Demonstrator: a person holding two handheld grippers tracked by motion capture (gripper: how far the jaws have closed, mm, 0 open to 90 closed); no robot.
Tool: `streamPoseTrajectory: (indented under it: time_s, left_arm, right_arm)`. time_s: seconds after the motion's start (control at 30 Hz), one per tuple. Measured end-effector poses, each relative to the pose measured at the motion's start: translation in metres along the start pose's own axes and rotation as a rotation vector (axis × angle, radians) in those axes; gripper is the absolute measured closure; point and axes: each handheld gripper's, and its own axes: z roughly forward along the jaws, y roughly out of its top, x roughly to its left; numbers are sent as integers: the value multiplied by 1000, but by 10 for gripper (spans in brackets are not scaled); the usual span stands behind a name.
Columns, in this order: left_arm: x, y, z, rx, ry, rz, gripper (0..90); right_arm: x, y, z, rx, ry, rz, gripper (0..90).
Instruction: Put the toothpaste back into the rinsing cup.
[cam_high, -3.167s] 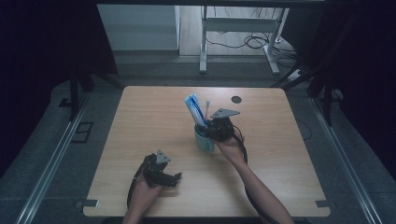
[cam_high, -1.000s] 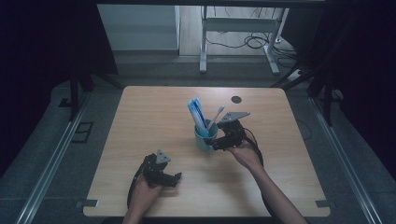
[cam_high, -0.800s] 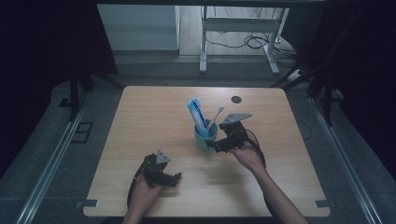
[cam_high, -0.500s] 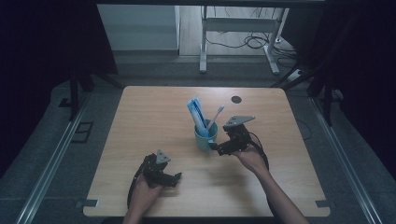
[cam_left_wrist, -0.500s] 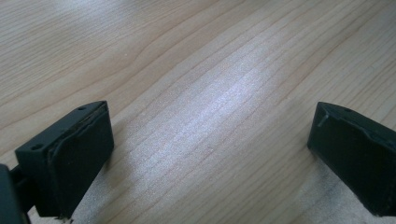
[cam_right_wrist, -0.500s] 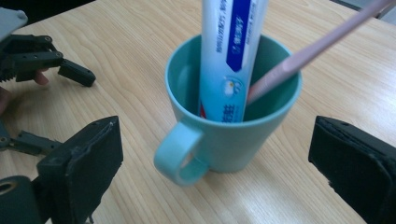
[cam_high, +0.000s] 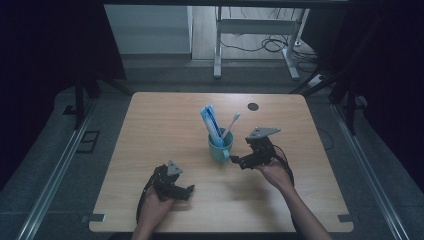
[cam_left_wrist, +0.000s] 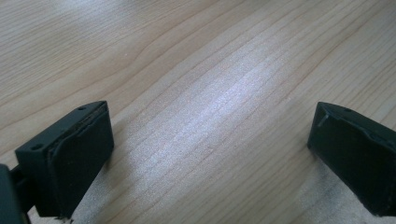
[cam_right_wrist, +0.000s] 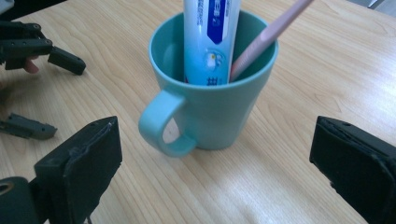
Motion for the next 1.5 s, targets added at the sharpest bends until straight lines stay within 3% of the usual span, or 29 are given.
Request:
streamPoseTrajectory:
  time_s: [1.0,1.5]
  left_arm:
    - [0,0,0,-1,0,-2,4]
    - [-1,0,0,-4,0,-11,4]
  right_arm:
    - [-7,-40,-31,19,-54,-13,25]
    - [-12,-82,-43,40,-87,32,24]
